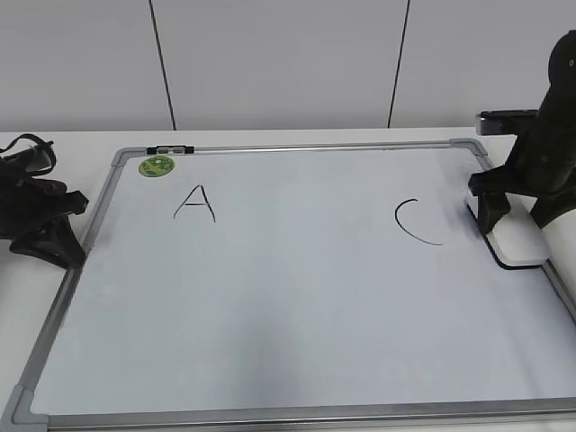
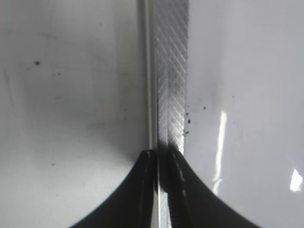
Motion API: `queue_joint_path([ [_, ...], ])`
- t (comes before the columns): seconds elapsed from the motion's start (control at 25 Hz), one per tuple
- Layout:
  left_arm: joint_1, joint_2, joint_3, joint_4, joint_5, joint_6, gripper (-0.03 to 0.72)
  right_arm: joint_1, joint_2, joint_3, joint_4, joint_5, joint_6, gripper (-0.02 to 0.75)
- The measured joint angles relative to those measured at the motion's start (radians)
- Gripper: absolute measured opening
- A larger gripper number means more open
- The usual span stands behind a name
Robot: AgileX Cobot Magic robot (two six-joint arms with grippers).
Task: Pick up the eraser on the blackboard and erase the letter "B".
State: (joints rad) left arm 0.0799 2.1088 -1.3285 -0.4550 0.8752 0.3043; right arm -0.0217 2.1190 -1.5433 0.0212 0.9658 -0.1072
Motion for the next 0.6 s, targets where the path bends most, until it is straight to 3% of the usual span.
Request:
queue_joint_path([
  [0.32,0.0,0.0,0.0,0.002,-0.002,0.0,0.066,0.0,0.0,-0.125,-0.009,0.14,0.002,0.599],
  [0.6,0.0,0.007,-0.038,0.039,0.022,0.0,0.181,0.0,-0.008,-0.183,-0.013,0.21,0.002,0.596],
])
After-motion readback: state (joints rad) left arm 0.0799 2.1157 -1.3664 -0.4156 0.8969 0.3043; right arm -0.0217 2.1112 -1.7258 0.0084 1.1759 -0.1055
